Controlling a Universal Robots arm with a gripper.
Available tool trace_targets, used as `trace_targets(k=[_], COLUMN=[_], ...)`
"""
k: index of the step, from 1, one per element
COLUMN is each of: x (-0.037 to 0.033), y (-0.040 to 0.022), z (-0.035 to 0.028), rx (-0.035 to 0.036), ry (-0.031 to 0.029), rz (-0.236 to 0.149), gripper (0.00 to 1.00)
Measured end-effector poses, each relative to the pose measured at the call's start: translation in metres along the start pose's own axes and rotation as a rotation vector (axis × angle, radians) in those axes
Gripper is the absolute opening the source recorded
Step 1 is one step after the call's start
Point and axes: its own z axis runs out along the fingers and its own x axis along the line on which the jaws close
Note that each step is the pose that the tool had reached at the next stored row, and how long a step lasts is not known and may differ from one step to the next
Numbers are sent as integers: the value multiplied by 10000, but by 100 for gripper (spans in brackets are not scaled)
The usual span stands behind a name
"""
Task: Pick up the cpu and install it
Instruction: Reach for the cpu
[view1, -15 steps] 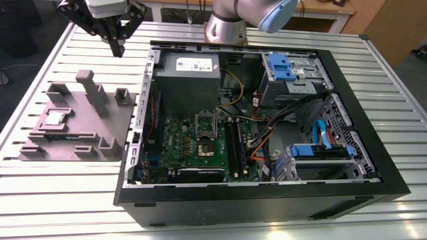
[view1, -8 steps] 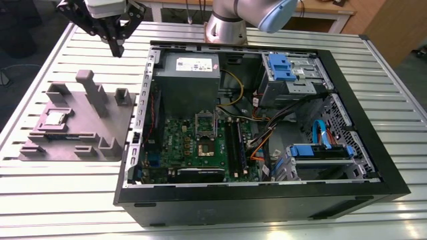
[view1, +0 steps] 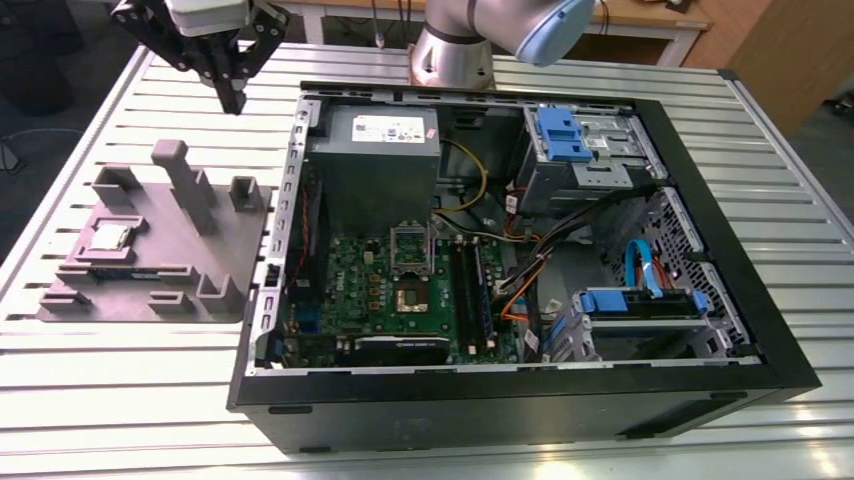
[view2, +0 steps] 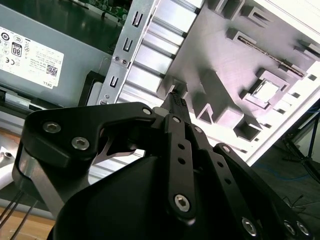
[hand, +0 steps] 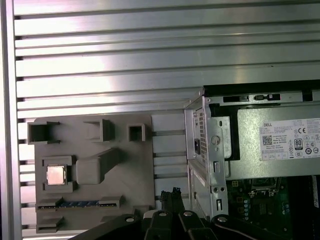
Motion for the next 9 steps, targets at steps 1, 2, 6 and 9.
trace_targets(k=[1,2,6,9], x=[2,4,12,18], y=[0,0,-1,-1], z=[0,0,0,0], rx=[0,0,0,0], ry=[0,0,0,1], rz=[0,0,0,0], gripper=[10,10,10,10])
